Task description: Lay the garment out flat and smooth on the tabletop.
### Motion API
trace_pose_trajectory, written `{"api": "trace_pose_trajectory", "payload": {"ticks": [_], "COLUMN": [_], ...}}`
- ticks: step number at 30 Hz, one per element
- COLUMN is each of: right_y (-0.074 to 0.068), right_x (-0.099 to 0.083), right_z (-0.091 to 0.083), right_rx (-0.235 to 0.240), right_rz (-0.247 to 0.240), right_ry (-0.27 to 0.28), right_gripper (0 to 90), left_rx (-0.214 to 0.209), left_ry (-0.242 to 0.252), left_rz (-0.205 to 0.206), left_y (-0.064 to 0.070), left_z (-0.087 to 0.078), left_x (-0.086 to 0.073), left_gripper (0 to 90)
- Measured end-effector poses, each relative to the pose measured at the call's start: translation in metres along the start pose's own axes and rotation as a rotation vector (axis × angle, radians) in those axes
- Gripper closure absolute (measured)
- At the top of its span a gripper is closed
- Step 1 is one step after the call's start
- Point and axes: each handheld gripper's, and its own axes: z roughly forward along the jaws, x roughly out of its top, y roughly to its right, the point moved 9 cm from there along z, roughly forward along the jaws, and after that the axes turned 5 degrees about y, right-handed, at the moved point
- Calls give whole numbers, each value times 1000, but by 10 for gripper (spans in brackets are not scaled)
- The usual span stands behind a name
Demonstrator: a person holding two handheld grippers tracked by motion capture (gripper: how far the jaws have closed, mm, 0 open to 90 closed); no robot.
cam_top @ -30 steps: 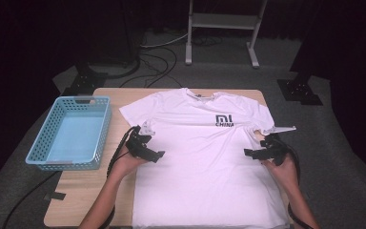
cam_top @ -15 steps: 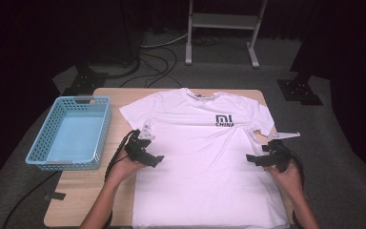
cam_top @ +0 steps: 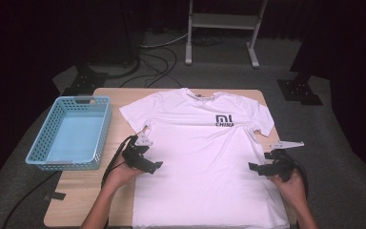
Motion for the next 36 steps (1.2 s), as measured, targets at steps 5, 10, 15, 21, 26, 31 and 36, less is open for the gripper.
{"api": "trace_pose_trajectory", "payload": {"ticks": [5,10,15,21,26,31,36], "right_y": [0,-2,-5,-12,-15,-16,-18], "right_x": [-2,-4,-6,-9,-13,-19,-25], "right_z": [-6,-12,-13,-15,-17,-22,-28], "right_rx": [-2,2,8,19,26,36,38], "right_rz": [-12,-20,-36,-44,-49,-41,-51], "right_ry": [0,6,-1,-3,-5,0,0], "right_gripper": [79,79,78,79,79,78,79], "left_rx": [-7,-15,-14,-13,-11,-17,-16], "left_ry": [13,14,25,30,36,32,34], "left_rz": [-17,-26,-35,-19,-15,-17,-30], "left_y": [2,6,8,13,16,19,22], "left_z": [-4,-9,-16,-21,-26,-28,-31], "left_x": [-5,-11,-14,-14,-14,-18,-21], "left_gripper": [48,44,44,44,44,44,44]}}
